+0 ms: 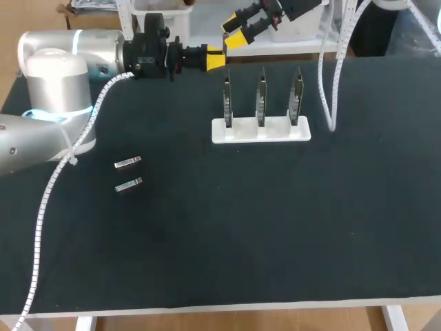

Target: Pick up the optical module with the left hand, and insert it into the network port with the right hand.

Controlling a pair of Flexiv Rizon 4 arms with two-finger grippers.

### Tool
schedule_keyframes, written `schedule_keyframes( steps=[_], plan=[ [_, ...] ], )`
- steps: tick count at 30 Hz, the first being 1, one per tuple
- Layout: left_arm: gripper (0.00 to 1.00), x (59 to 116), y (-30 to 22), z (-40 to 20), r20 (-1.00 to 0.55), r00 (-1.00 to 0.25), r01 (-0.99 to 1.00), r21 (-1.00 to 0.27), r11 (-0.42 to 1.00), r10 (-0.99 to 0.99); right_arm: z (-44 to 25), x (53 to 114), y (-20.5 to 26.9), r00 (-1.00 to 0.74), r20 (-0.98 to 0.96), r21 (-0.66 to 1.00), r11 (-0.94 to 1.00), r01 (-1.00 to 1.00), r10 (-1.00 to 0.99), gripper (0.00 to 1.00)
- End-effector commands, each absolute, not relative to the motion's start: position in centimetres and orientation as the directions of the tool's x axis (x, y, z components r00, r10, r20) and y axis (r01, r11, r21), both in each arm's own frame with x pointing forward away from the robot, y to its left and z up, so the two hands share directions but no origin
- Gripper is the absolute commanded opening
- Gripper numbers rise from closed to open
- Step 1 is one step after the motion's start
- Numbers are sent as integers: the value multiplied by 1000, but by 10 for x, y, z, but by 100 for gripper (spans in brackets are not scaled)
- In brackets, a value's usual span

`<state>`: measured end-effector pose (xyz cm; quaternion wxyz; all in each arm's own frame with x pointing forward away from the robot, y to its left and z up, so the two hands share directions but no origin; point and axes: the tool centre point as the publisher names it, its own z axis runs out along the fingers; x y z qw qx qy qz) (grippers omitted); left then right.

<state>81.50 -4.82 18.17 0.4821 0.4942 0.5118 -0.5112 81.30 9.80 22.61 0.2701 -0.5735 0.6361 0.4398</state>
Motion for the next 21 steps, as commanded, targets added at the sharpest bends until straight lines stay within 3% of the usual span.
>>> schedule_keyframes(
  steps=[1,13,14,15,16,21],
  plan=[
    [0,816,-48,181,-999,-46,999,-46,-12,12,228,822,101,-194,-843,282,-106,-953,-502,100],
    [0,816,-48,181,-999,-46,999,-46,-12,12,228,821,102,-193,-839,283,-106,-953,-508,100],
    [0,816,-48,181,-999,-46,999,-46,-12,12,228,821,102,-194,-839,284,-105,-953,-508,62],
    [0,816,-48,181,-999,-46,999,-46,-12,12,228,821,102,-195,-840,284,-103,-953,-507,40],
    [0,816,-48,181,-999,-46,999,-46,-12,12,227,821,101,-196,-840,285,-103,-953,-507,0],
    [0,816,-48,181,-999,-46,999,-46,-12,12,228,818,101,-194,-838,285,-106,-953,-510,0]
  ],
)
